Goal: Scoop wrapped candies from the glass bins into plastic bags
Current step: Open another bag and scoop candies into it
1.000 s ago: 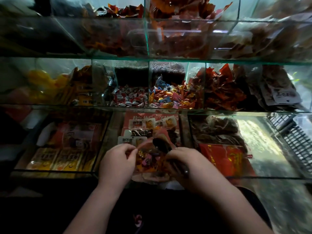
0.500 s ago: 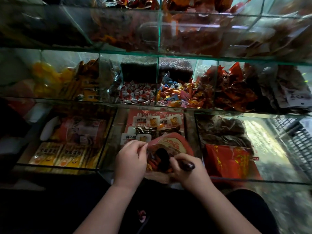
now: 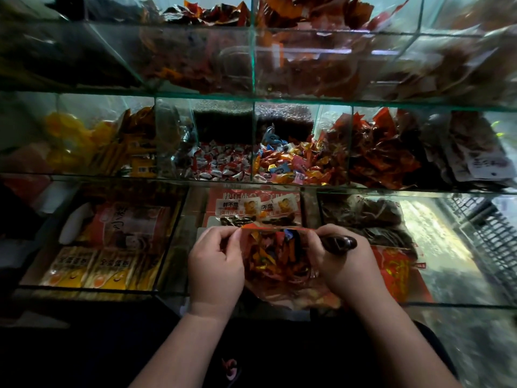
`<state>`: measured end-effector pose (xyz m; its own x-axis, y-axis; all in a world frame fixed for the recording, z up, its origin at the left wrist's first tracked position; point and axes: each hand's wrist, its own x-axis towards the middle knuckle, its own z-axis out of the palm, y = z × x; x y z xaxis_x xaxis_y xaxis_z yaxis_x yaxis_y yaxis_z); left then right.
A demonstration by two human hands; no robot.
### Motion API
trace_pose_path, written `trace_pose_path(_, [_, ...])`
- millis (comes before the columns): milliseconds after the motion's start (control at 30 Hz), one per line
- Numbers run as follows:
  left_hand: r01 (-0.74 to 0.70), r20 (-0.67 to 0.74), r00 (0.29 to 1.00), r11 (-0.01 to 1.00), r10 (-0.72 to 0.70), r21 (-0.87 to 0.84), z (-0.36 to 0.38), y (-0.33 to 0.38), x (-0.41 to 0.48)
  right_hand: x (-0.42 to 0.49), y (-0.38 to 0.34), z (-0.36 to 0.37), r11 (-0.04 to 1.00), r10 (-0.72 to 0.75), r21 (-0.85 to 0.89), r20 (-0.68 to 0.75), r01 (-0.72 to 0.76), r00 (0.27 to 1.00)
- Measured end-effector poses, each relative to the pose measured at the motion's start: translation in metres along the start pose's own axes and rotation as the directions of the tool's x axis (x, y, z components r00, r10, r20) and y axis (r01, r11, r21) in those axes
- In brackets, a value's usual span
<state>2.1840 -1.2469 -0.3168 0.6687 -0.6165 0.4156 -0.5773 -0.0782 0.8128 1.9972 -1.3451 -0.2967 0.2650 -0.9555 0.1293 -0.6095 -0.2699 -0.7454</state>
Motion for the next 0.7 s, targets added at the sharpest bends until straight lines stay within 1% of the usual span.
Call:
trace_pose_path(67, [0.082, 0.033, 0.996, 0.996, -0.083, 0.018, 0.003, -0.001, -0.004, 0.005, 0.002, -0.001, 0.998, 0.050, -0.039, 0.089, -0.047, 0.995])
trace_pose_path(133, [0.169, 0.123, 0.976, 0.982, -0.178, 0.082, 0.008, -0.006, -0.008, 0.005, 0.009, 0.008, 0.988, 0.149, 0.008, 0.168, -0.152, 0.974])
trace_pose_path(200, [0.171, 0.157, 0.969, 0.975, -0.193, 0.142, 0.008, -0.011, -0.012, -0.001, 0.016, 0.014, 0.931, 0.283, 0.184, 0.175, -0.314, 0.943])
trace_pose_path(300, [0.109, 0.165, 0.975, 0.969, -0.147, 0.222, 0.003, -0.013, -0.012, -0.012, 0.025, 0.014, 0.795, 0.428, 0.418, 0.128, -0.440, 0.895])
trace_pose_path(367, [0.054, 0.156, 0.983, 0.967, -0.095, 0.249, -0.001, -0.009, -0.011, -0.017, 0.027, 0.012, 0.708, 0.481, 0.506, 0.165, -0.493, 0.861])
trace_pose_path(400, [0.001, 0.136, 0.990, 0.969, -0.036, 0.247, -0.002, -0.006, -0.011, -0.020, 0.028, 0.013, 0.680, 0.490, 0.528, 0.188, -0.508, 0.851])
trace_pose_path(467, [-0.173, 0.089, 0.983, 0.964, 0.158, 0.201, -0.005, 0.001, -0.011, -0.025, 0.033, 0.019, 0.672, 0.492, 0.516, 0.226, -0.532, 0.841])
trace_pose_path(533, [-0.333, 0.062, 0.943, 0.934, 0.328, 0.125, -0.005, 0.009, -0.015, -0.029, 0.034, 0.026, 0.681, 0.482, 0.490, 0.259, -0.544, 0.837])
trace_pose_path(567, [-0.372, 0.066, 0.928, 0.923, 0.367, 0.097, -0.004, 0.013, -0.017, -0.030, 0.033, 0.028, 0.671, 0.488, 0.498, 0.260, -0.549, 0.833])
trace_pose_path(600, [-0.384, 0.077, 0.922, 0.920, 0.378, 0.079, -0.003, 0.017, -0.019, -0.031, 0.033, 0.028, 0.641, 0.509, 0.529, 0.250, -0.557, 0.824])
trace_pose_path(700, [-0.336, 0.138, 0.933, 0.942, 0.333, 0.002, -0.003, 0.024, -0.024, -0.030, 0.032, 0.019, 0.449, 0.588, 0.687, 0.254, -0.571, 0.768])
